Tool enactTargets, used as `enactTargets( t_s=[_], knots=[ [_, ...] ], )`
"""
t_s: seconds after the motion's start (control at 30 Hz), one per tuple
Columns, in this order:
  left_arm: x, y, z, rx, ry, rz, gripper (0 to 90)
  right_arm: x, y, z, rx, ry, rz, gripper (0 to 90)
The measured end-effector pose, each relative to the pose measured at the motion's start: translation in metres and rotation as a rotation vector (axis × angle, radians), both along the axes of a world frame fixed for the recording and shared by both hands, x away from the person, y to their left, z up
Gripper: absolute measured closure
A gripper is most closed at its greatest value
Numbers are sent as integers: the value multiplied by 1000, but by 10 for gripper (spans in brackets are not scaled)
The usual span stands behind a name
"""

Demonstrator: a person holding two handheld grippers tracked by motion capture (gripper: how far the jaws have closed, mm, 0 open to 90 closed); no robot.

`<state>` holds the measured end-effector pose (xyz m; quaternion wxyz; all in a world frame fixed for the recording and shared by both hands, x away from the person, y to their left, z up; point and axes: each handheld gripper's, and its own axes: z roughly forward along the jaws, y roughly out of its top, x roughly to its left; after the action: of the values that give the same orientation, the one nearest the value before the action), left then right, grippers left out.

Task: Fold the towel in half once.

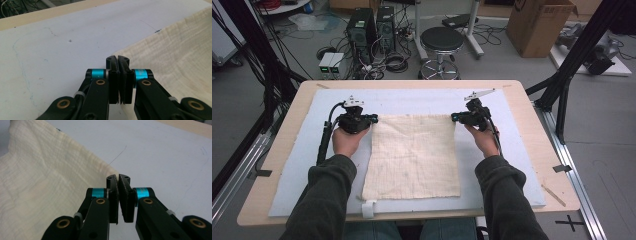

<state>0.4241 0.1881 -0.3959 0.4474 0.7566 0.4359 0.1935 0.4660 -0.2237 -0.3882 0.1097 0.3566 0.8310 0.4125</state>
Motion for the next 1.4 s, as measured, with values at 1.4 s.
enactTargets(
  t_s=[1.4],
  knots=[
    [-65,-1,-2,77,-70,-139,871,-60,-19,-4,57,-12,101,863]
  ],
)
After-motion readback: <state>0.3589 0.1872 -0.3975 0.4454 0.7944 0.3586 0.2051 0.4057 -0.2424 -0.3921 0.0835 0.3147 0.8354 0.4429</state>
